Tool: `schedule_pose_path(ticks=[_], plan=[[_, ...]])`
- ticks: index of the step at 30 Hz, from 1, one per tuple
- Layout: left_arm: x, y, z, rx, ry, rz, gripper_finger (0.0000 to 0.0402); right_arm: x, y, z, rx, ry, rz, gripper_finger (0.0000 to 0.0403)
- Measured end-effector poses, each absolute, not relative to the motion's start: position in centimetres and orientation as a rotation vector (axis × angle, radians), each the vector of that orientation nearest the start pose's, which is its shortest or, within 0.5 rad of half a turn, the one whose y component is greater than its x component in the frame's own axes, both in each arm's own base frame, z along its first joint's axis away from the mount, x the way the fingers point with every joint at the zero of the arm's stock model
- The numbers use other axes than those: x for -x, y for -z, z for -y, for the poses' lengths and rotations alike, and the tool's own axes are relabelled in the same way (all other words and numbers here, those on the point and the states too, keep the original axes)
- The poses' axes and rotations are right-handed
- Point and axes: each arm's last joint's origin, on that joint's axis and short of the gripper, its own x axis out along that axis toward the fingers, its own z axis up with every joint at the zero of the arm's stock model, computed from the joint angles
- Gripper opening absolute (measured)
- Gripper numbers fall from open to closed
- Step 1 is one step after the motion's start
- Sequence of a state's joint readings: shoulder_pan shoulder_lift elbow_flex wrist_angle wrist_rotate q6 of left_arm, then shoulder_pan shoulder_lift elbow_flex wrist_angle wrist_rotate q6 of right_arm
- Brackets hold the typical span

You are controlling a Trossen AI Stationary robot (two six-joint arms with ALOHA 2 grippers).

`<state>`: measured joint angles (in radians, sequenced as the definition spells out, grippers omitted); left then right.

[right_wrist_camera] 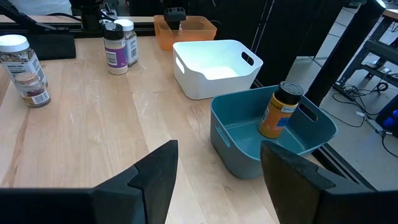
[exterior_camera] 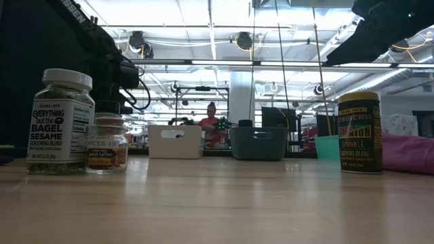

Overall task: Sort spices by type
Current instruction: Put the top brown seasoning bottle into the orange bin, then put the top yellow seasoning bottle into the blue bin

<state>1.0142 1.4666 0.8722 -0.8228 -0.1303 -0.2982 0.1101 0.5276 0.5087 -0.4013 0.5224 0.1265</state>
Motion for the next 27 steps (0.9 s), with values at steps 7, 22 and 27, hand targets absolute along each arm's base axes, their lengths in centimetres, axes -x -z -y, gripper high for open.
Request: schedule_pose_path(ticks=[7,22,27], plan=[[-12.55,-18.32,-20.87,0.853,-1.138,-1.223,0.0246,-12.36,-25.39,0.09,0.009,0.431,-0.375,0.0210],[-12.58,-18.33,-20.85,0.835,-1.102,-1.235,0.0316,-12.36,-25.39,0.09,0.009,0.431,-0.376,0.0210],[-12.62,-18.76,-20.87,0.839,-1.093,-1.246,0.0316,-12.36,-25.39,0.09,0.009,0.431,-0.375,0.0210]])
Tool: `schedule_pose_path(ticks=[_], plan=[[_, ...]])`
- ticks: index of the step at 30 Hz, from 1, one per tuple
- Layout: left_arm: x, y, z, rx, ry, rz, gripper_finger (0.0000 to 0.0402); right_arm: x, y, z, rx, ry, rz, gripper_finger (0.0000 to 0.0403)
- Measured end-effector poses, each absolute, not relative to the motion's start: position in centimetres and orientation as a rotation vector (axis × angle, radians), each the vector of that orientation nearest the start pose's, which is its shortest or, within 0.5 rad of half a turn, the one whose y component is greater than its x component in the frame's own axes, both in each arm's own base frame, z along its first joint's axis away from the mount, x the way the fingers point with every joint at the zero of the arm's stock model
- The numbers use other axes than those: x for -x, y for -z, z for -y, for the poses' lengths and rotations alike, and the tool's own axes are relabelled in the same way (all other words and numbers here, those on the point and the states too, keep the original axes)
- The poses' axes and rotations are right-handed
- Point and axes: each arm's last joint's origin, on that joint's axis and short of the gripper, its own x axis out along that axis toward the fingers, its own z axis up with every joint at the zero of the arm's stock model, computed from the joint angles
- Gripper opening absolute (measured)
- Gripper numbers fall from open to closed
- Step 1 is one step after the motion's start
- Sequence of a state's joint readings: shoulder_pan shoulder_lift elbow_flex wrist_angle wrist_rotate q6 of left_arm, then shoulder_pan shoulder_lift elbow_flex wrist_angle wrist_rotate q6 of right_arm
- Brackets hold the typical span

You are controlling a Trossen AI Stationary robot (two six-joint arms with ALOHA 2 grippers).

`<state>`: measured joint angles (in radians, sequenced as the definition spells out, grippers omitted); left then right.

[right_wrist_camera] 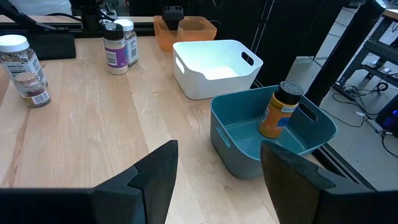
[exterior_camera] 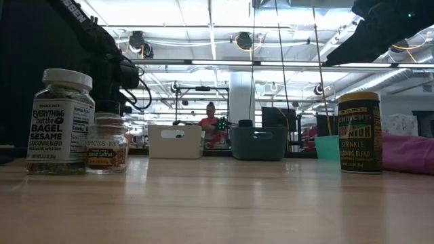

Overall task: Sort spices by type
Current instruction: Put the top yellow seasoning bottle into the blue bin

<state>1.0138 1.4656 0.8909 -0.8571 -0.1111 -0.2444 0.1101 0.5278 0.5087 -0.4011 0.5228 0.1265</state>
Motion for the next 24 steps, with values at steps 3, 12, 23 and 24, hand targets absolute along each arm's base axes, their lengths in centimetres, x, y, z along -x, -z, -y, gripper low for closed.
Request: schedule_pose_path(ticks=[3,12,23,24], plan=[[-12.7,-19.4,-21.0,0.846,-1.091,-1.251,0.0316,-12.4,-25.4,0.1,0.008,0.431,-0.375,0.0210],[-12.8,-22.5,-21.6,0.736,-1.168,-1.181,0.0316,-12.4,-25.5,0.1,0.013,0.434,-0.367,0.0210],[-16.0,-27.8,-16.2,0.550,-1.021,-0.896,0.0316,-12.5,-25.7,0.1,0.008,0.434,-0.341,0.0210],[-16.5,-28.5,-15.1,0.524,-0.984,-0.852,0.0316,-12.5,-25.7,0.1,-0.001,0.435,-0.339,0.0210]])
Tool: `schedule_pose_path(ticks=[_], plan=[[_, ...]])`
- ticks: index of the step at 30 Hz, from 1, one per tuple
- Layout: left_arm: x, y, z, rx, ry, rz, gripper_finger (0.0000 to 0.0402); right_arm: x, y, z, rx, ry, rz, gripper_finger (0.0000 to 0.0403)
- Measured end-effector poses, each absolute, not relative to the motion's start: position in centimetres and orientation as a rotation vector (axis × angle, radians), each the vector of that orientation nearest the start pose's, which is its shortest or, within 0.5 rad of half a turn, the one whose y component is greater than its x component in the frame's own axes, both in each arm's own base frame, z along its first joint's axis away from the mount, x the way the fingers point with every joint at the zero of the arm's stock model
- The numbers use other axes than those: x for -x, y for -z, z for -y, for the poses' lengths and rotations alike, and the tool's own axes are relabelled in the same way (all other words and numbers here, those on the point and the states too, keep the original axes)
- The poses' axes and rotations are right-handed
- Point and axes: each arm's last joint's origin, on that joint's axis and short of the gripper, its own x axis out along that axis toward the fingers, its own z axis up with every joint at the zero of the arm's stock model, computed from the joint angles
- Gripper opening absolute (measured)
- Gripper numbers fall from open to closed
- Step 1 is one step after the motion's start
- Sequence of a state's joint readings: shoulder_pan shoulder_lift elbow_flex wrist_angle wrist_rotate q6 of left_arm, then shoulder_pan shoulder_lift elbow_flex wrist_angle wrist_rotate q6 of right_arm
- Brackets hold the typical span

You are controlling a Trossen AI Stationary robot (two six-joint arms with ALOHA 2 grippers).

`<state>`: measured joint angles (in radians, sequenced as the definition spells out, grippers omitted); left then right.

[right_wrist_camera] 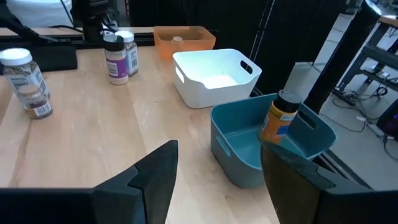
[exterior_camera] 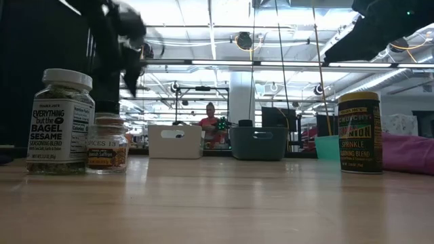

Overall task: Sort spices by type
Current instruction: Put the top yellow seasoning bottle into the blue bin

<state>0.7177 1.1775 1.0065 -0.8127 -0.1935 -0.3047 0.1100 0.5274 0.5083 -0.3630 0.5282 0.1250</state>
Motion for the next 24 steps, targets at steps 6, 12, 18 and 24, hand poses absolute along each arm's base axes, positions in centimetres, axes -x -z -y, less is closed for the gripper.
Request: schedule_pose_path(ticks=[6,12,18,24], plan=[[-19.4,-31.9,-8.4,0.375,-0.723,-0.595,0.0315,-12.7,-25.5,-0.1,-0.046,0.425,-0.351,0.0210],[-23.0,-33.0,-1.8,0.252,-0.499,-0.431,0.0315,-14.1,-25.6,-1.3,-0.052,0.334,-0.322,0.0210],[-26.1,-31.6,4.0,0.115,-0.486,-0.361,0.0315,-16.2,-26.0,-2.9,-0.025,0.262,-0.340,0.0210],[-27.8,-30.1,7.1,-0.037,-0.423,-0.366,0.0315,-18.7,-26.9,-4.0,0.020,0.278,-0.469,0.0210]])
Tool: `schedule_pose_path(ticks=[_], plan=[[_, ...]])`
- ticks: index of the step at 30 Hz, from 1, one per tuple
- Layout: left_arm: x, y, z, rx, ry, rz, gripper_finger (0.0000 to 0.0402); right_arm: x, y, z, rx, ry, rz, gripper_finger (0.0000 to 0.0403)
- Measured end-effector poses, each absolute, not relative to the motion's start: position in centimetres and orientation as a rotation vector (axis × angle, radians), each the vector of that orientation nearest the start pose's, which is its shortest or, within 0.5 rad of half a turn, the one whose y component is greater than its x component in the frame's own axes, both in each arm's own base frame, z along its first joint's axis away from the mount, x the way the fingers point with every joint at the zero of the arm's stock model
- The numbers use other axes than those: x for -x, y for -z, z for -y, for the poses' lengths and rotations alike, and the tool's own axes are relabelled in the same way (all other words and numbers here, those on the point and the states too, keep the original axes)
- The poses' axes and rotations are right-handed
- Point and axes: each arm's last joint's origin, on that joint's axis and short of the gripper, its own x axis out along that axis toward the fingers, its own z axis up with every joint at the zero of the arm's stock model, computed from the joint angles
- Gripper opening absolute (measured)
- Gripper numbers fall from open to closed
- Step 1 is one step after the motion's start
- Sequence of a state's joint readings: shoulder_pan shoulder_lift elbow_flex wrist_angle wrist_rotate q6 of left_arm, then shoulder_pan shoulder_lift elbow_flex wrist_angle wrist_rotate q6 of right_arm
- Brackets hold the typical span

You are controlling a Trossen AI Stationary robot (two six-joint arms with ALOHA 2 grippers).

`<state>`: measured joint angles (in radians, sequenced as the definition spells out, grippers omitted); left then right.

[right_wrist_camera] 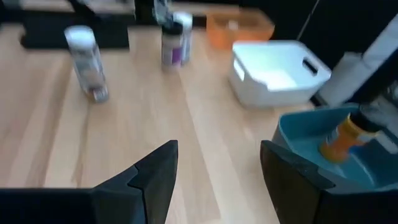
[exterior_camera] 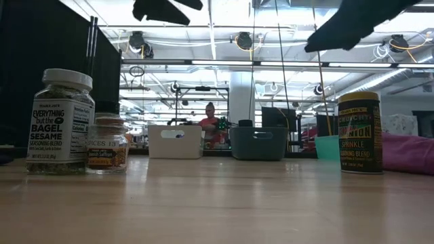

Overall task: Sort spices by type
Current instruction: Put the top yellow seasoning bottle into the blue bin

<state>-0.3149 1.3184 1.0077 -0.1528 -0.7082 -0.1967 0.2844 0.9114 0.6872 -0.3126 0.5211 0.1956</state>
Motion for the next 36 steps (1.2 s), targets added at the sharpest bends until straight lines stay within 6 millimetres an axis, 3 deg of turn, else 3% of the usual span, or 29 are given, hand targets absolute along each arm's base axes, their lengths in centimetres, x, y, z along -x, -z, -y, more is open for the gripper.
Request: schedule_pose_path(ticks=[5,10,14,16,20,24,28,36], plan=[[-28.1,-29.5,7.9,-0.200,-0.376,-0.408,0.0315,-20.6,-28.9,-4.5,0.005,0.330,-0.660,0.0210],[-27.7,-30.2,7.2,-0.234,-0.527,-0.376,0.0315,-22.7,-31.1,-5.2,-0.059,0.380,-0.858,0.0210],[-27.4,-30.6,6.6,-0.218,-0.565,-0.363,0.0315,-24.2,-32.6,-5.7,-0.182,0.413,-0.944,0.0210],[-27.3,-30.2,6.5,-0.244,-0.564,-0.402,0.0315,-24.6,-33.4,-5.6,-0.332,0.444,-0.989,0.0210],[-27.2,-29.0,6.5,-0.277,-0.567,-0.489,0.0315,-24.4,-34.2,-5.5,-0.704,0.526,-1.112,0.0210],[-26.8,-28.5,6.6,-0.254,-0.574,-0.527,0.0315,-23.1,-34.0,-5.8,-0.949,0.628,-1.300,0.0210],[-26.8,-28.8,6.6,-0.325,-0.591,-0.512,0.0315,-21.3,-33.8,-5.6,-1.033,0.840,-1.447,0.0210],[-26.5,-29.5,6.7,-0.437,-0.541,-0.522,0.0315,-22.1,-33.4,-5.7,-0.978,0.859,-1.328,0.0210]])
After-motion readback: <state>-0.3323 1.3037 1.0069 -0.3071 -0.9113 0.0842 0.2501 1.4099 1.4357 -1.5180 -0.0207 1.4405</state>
